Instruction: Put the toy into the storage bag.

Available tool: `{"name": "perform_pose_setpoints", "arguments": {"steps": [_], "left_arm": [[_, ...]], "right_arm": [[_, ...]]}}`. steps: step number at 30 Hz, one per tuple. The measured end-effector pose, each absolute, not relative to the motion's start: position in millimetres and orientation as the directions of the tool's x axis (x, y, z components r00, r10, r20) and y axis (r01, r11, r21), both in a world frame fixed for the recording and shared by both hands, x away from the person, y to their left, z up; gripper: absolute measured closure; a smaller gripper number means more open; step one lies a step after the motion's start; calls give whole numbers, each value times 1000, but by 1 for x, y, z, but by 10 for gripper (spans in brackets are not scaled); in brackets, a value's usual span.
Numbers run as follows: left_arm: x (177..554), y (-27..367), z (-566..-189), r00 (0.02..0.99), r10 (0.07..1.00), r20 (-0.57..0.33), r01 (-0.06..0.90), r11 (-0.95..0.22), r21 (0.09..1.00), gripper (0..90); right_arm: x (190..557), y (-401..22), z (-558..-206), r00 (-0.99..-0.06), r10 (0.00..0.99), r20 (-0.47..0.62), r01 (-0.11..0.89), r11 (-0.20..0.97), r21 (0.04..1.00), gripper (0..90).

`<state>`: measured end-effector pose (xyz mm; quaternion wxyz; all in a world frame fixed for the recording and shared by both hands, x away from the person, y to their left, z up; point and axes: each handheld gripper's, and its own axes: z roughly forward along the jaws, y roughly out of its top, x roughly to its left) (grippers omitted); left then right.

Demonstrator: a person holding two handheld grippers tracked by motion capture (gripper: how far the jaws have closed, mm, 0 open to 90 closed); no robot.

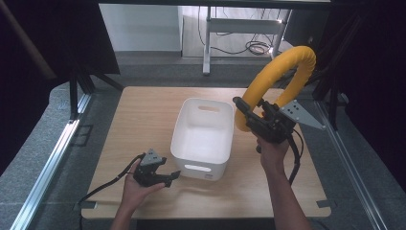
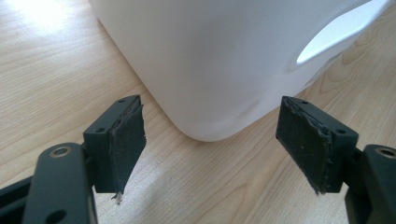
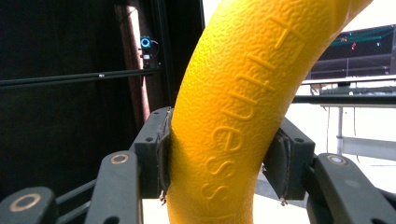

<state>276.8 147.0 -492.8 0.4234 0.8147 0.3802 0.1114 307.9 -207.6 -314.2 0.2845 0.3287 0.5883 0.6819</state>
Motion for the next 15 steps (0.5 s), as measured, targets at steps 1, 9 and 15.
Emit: {"name": "perform_pose_setpoints", "arguments": {"steps": [1, 9, 15], "left_arm": [[277, 147, -493, 686, 714, -140, 525, -352, 775, 239], [277, 147, -493, 685, 714, -142, 526, -351, 775, 239], [277, 148, -493, 685, 714, -142, 526, -350, 775, 239]], "right_arm": [[307, -206, -313, -624, 774, 108, -9, -145, 989, 479], [302, -190, -302, -658, 749, 72, -43, -133, 990, 479], [301, -179, -298, -676, 734, 66, -52, -137, 989, 479]]}}
